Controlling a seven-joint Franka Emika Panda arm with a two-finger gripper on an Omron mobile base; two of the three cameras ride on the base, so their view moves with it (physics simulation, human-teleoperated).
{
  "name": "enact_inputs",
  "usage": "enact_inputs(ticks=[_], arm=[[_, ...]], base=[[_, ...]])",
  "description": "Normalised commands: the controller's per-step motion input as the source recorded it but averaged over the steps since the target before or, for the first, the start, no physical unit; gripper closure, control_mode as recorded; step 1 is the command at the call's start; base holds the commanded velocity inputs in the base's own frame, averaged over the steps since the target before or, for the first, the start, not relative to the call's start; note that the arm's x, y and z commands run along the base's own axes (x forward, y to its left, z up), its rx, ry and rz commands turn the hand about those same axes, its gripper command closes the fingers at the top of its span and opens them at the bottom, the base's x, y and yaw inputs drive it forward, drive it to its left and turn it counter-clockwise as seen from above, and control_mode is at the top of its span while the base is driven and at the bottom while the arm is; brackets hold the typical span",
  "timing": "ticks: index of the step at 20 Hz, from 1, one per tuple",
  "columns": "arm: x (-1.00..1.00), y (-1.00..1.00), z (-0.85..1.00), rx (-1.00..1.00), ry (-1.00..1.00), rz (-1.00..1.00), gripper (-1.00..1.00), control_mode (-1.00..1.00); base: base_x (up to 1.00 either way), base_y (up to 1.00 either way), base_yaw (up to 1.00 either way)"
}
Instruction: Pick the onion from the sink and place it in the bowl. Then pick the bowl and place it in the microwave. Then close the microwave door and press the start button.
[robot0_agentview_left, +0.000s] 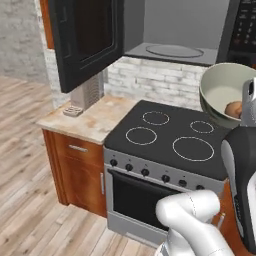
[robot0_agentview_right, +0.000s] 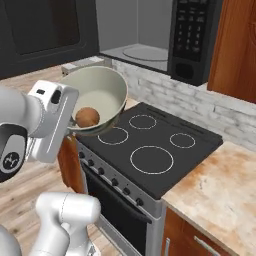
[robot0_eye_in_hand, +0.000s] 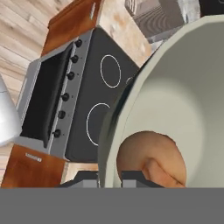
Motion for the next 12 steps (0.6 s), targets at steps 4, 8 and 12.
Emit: enact_inputs(ticks=[4, 8, 12], arm=[[0.00, 0.00, 0.00, 0.00, 0.00, 0.00, 1.00, 1.00], [0.00, 0.00, 0.00, 0.00, 0.00, 0.00, 1.00, 1.00], [0.00, 0.00, 0.00, 0.00, 0.00, 0.00, 1.00, 1.00]], base=[[0.36, 0.14, -0.52], [0.49, 0.29, -0.39], [0.58, 0.42, -0.29]])
